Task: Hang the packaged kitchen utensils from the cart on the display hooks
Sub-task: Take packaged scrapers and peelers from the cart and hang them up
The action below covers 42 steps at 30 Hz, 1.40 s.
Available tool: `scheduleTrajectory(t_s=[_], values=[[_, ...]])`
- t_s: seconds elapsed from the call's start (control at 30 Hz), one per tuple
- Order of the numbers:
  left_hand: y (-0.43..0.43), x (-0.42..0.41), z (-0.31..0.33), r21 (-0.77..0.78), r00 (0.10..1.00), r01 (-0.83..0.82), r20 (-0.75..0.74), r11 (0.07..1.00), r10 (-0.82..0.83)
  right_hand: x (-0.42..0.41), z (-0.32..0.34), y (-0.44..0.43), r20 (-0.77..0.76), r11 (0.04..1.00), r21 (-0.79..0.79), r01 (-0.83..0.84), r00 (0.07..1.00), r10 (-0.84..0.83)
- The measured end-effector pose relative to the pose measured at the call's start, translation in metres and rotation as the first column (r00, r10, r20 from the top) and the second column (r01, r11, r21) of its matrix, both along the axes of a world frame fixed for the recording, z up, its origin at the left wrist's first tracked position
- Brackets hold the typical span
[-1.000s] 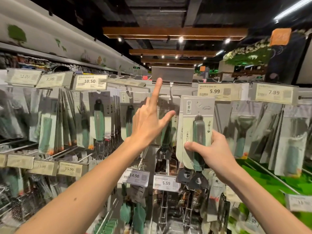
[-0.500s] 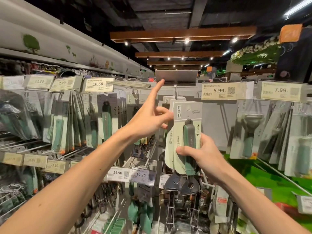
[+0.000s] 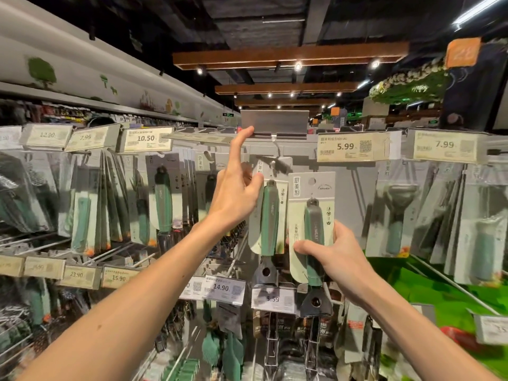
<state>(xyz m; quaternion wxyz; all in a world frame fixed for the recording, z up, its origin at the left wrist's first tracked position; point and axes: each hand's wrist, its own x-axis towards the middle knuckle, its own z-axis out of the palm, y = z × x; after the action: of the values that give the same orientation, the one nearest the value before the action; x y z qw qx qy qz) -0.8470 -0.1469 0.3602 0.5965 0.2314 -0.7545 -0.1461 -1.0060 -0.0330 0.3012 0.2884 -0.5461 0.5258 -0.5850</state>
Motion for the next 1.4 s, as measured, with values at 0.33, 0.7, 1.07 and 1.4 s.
scheduleTrajectory(t_s=[0.33, 0.7, 1.07, 1.4], values=[[-0.023, -0.015, -0.011, -0.091, 0.990, -0.127, 0.042, 0.988, 0.131, -0.008, -0.004, -0.007, -0.059, 1.000, -0.010, 0.017, 0.998, -0.017], [-0.019, -0.004, -0.005, -0.181, 0.970, -0.213, 0.078, 0.960, 0.230, -0.010, 0.001, -0.007, -0.030, 0.998, -0.057, -0.006, 1.000, 0.004], [0.009, 0.017, 0.005, 0.085, 0.971, 0.068, 0.222, 0.994, -0.086, 0.016, 0.017, -0.043, -0.059, 0.991, -0.093, -0.097, 0.994, 0.091], [0.005, 0.005, 0.000, 0.000, 0.989, -0.069, 0.132, 0.998, 0.068, 0.026, 0.024, -0.057, -0.025, 0.985, -0.166, -0.047, 0.999, 0.044]])
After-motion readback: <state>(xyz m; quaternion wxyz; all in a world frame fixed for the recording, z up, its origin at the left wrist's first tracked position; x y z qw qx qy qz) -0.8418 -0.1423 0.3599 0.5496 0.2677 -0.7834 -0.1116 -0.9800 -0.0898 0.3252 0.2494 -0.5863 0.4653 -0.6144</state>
